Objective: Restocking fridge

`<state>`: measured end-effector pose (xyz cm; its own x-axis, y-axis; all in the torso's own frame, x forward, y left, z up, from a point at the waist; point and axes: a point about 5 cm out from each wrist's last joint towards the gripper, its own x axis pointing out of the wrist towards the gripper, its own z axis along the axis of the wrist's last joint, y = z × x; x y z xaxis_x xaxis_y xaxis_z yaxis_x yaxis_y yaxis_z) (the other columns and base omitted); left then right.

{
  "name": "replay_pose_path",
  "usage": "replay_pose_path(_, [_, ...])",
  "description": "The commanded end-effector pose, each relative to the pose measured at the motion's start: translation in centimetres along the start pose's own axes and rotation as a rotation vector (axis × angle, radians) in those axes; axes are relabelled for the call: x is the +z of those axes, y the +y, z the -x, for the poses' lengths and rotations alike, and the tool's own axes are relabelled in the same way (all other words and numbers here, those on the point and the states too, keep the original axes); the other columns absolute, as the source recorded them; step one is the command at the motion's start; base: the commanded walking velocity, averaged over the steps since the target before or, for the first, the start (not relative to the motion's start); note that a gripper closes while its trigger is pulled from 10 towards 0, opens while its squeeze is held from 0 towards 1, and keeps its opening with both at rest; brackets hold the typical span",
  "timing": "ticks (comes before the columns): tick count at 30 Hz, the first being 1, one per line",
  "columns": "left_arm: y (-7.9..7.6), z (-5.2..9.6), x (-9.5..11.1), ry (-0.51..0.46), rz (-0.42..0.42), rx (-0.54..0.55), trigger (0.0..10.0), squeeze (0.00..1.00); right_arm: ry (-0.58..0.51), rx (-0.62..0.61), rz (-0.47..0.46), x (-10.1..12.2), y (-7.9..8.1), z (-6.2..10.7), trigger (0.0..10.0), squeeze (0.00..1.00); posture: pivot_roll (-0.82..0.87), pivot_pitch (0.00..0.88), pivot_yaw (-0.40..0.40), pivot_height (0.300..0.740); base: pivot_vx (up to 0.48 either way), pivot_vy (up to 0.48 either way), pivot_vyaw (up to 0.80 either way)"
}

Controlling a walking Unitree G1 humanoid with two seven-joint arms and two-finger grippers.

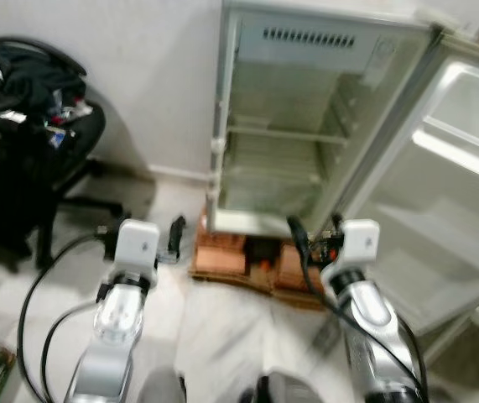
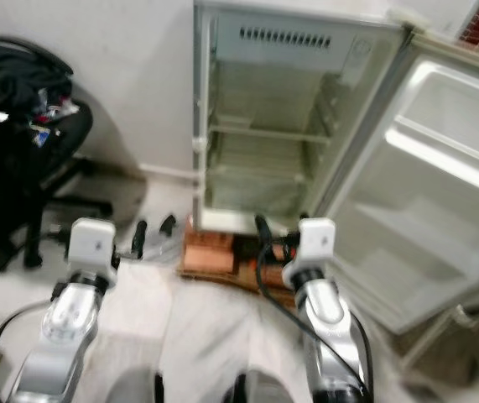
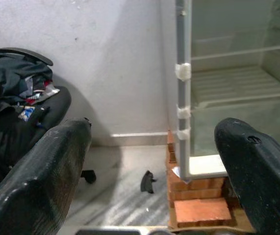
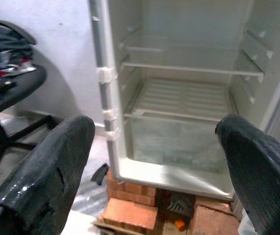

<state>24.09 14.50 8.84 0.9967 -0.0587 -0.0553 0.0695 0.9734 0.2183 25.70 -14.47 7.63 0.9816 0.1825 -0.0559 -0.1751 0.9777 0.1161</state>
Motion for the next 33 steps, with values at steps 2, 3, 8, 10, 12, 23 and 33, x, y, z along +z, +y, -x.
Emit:
replay_pose_path(2, [-0.5, 0.0, 0.0, 0.008, 0.005, -0.020, 10.0, 0.00, -0.016, -0.006, 0.012, 0.6, -0.4, -0.1, 10.0, 0.00, 0.10, 0.070, -0.066, 0.740, 0.000, -0.480, 0.00])
replay_pose_path(3, [-0.6, -0.1, 0.0, 0.008, 0.006, -0.020, 10.0, 0.00, -0.018, -0.003, 0.010, 0.7, -0.4, -0.2, 10.0, 0.00, 0.10, 0.069, -0.066, 0.740, 0.000, -0.480, 0.00])
replay_pose_path(8, [-0.6, -0.2, 0.1, 0.006, 0.005, -0.031, 10.0, 0.00, -0.024, 0.001, 0.011, 1.0, -0.4, -0.5, 10.0, 0.00, 0.10, 0.072, -0.066, 0.740, 0.000, -0.480, 0.00])
replay_pose_path(10, [-0.7, -0.2, 0.1, 0.007, 0.005, -0.034, 10.0, 0.00, -0.025, 0.000, 0.012, 1.0, -0.4, -0.6, 10.0, 0.00, 0.10, 0.073, -0.066, 0.740, 0.000, -0.480, 0.00])
replay_pose_path(12, [-0.6, -0.3, 0.1, 0.010, 0.004, -0.032, 10.0, 0.00, -0.028, 0.001, 0.019, 1.0, -0.4, -0.7, 10.0, 0.00, 0.10, 0.073, -0.065, 0.740, 0.000, -0.480, 0.00])
replay_pose_path(23, [-0.9, -0.6, 0.3, 0.003, -0.008, -0.041, 10.0, 0.00, -0.035, 0.013, 0.017, 1.2, -0.1, -1.0, 10.0, 0.00, 0.10, 0.074, -0.064, 0.740, 0.000, -0.480, 0.00])
replay_pose_path(33, [-1.3, -0.4, 0.2, 0.005, 0.003, -0.064, 10.0, 0.00, 0.019, 0.124, -0.058, 0.6, 0.6, -0.9, 10.0, 0.00, 0.10, 0.077, -0.063, 0.740, 0.000, -0.475, 0.00])
